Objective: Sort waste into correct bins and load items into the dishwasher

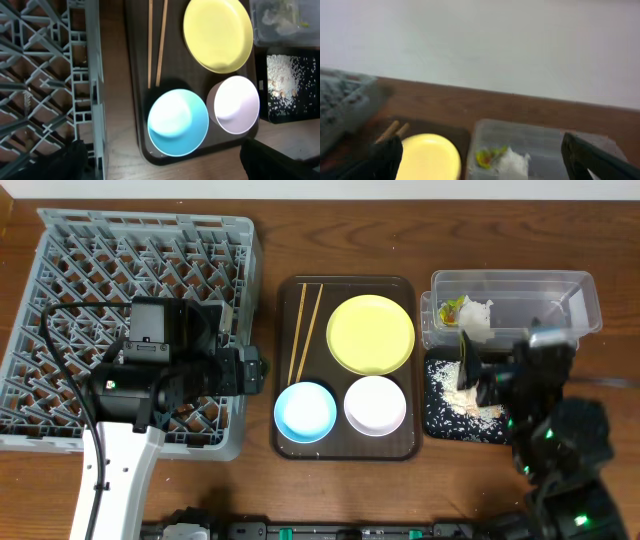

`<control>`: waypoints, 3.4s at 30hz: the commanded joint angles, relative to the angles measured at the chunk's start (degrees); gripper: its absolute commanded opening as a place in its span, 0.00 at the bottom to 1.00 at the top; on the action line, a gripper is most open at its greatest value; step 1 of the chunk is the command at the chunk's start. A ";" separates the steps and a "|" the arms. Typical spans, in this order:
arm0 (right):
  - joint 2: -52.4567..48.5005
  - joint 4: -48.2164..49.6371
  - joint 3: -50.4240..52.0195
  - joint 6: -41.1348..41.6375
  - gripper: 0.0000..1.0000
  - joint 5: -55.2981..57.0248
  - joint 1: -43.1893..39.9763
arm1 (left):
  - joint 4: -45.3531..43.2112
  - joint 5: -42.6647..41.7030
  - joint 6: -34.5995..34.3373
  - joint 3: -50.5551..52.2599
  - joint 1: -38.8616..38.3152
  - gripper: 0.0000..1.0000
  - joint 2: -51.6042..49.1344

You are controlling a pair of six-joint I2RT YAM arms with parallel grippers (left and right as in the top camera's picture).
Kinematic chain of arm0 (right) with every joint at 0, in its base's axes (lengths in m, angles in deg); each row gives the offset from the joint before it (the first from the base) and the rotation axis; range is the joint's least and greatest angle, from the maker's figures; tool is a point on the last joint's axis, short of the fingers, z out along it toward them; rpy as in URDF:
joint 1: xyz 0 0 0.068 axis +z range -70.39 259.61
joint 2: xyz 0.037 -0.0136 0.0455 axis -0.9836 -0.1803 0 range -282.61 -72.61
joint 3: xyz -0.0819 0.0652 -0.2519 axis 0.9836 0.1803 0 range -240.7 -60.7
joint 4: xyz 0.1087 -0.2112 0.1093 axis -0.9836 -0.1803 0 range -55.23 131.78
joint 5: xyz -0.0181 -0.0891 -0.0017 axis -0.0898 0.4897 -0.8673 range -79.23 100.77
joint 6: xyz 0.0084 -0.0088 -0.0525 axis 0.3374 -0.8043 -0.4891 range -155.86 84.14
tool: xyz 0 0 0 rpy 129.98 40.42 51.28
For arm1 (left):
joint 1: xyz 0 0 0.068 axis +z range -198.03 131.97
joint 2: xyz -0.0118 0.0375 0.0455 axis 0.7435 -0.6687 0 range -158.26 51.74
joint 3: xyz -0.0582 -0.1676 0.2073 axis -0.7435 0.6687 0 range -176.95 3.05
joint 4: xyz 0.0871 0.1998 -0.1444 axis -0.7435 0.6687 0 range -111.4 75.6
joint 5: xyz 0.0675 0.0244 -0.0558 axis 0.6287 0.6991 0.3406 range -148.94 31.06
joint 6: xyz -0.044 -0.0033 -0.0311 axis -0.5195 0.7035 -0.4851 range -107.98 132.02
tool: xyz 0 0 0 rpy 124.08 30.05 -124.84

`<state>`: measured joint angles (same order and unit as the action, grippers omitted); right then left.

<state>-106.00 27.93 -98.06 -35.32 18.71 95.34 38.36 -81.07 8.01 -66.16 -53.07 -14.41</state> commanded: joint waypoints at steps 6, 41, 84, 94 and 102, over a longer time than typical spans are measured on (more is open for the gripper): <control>16.98 7.56 21.16 -1.03 0.99 -3.10 -4.48 | 0.15 -0.13 0.57 -1.20 -0.17 0.98 0.20; 32.83 10.01 37.05 -0.83 0.99 -3.54 -5.62 | 0.15 -0.13 0.57 -1.20 -0.17 0.98 0.20; 32.79 10.01 37.05 -0.83 0.99 -3.54 -5.62 | -35.80 21.73 -8.72 -0.79 -19.17 0.47 -45.35; 32.79 10.01 37.05 -0.83 0.99 -3.54 -5.62 | -36.76 20.87 -8.76 -0.66 -19.32 0.30 -50.07; 32.79 10.01 37.05 -0.83 0.99 -3.54 -5.62 | -34.82 20.90 -8.74 -1.29 -19.30 0.52 -47.93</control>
<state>-73.45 38.11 -61.17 -35.54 15.26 90.35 1.78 -59.94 -0.19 -67.69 -72.48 -61.63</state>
